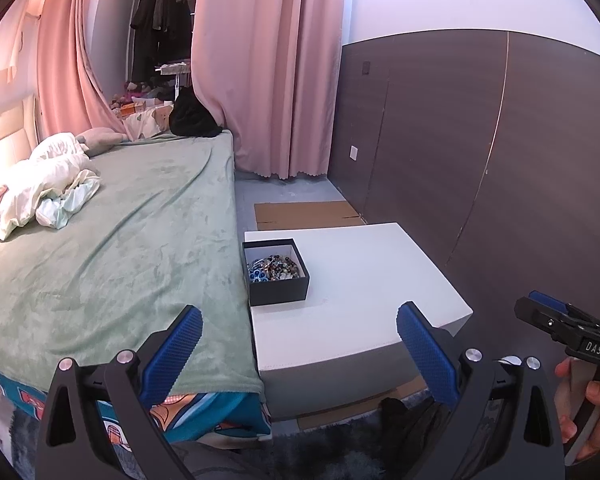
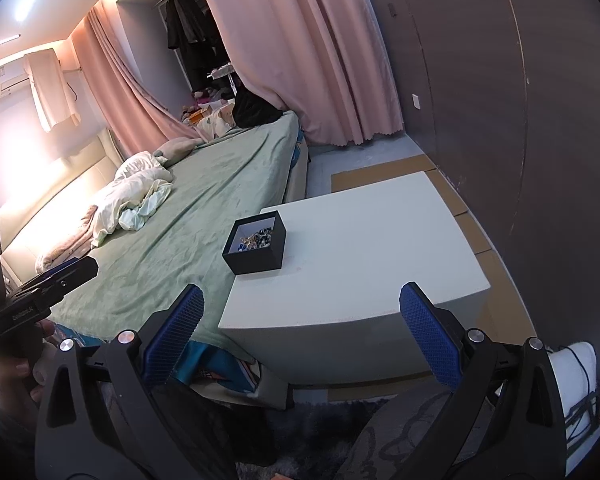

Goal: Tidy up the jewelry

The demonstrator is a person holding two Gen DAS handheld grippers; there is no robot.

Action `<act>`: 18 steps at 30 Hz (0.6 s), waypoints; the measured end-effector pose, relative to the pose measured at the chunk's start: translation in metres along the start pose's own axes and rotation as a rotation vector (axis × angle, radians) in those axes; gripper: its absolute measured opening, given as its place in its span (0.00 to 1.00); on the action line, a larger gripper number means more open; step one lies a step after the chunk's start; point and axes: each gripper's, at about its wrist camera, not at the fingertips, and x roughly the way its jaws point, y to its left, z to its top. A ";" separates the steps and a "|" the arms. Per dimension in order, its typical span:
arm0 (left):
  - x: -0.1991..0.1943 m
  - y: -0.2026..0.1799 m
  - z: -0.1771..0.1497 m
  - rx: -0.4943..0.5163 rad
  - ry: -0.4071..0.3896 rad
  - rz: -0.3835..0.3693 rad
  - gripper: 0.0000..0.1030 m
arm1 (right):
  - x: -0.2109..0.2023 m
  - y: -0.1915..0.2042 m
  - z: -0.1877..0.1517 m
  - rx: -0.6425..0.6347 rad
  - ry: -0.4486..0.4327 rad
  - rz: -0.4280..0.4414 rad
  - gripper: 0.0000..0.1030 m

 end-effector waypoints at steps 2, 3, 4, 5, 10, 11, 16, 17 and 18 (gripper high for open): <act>-0.002 0.001 -0.002 -0.003 0.002 0.001 0.92 | 0.000 0.001 -0.001 0.000 0.002 0.000 0.95; -0.002 0.001 -0.003 -0.007 0.002 0.003 0.92 | 0.000 0.001 -0.002 0.000 0.004 0.001 0.95; -0.003 0.002 -0.003 -0.009 0.002 0.005 0.92 | 0.000 0.002 -0.002 0.000 0.006 0.001 0.95; -0.004 0.003 -0.004 -0.012 0.001 0.008 0.92 | 0.000 0.002 -0.003 -0.001 0.006 0.001 0.95; -0.005 0.006 -0.006 -0.026 0.004 0.025 0.92 | -0.002 0.003 -0.005 -0.001 0.005 0.003 0.95; -0.005 0.006 -0.006 -0.027 0.005 0.027 0.92 | -0.002 0.003 -0.004 0.000 0.004 0.002 0.95; -0.006 0.005 -0.005 -0.014 0.004 0.030 0.92 | -0.005 0.000 -0.005 0.011 -0.005 0.001 0.95; -0.006 0.005 -0.005 -0.012 0.003 0.029 0.92 | -0.005 0.000 -0.005 0.013 -0.006 0.001 0.95; -0.006 0.004 -0.005 -0.011 0.004 0.027 0.92 | -0.006 -0.001 -0.006 0.015 -0.006 -0.001 0.95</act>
